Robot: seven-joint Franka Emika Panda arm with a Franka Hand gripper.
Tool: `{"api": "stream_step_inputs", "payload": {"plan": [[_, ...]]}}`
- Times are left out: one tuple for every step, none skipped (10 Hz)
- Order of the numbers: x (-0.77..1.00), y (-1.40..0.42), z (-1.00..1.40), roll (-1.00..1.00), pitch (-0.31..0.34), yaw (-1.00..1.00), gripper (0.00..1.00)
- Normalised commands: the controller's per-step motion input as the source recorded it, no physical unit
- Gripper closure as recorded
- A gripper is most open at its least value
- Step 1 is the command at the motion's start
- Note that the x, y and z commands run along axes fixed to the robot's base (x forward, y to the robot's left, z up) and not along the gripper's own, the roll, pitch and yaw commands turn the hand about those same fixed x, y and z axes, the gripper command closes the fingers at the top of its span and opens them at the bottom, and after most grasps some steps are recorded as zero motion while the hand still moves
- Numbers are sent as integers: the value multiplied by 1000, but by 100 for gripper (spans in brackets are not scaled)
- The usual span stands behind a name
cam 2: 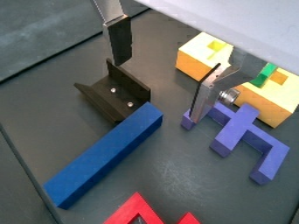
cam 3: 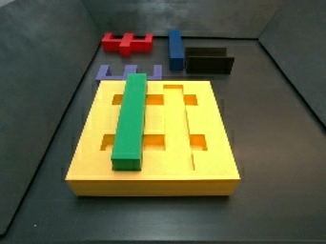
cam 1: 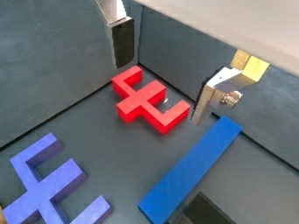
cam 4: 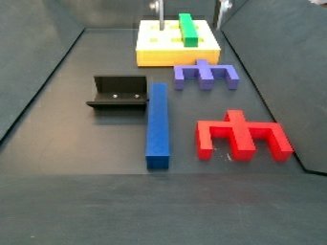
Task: Pick up the blue object. Move up. Move to above the board. Insert the blue object.
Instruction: Pick up the blue object.
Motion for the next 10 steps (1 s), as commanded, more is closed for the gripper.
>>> {"api": "stream_step_inputs", "payload": {"plan": [[566, 111, -286, 70, 0, -20, 0], [791, 377, -363, 13, 0, -31, 0], [891, 454, -431, 0, 0, -14, 0], [1000, 317, -569, 3, 23, -46, 0], [840, 337, -694, 23, 36, 0, 0], [780, 311, -777, 23, 66, 0, 0], [649, 269, -820, 16, 13, 11, 0], [594, 149, -734, 3, 0, 0, 0], [457, 0, -591, 0, 0, -11, 0], [249, 0, -580, 19, 0, -26, 0]]}}
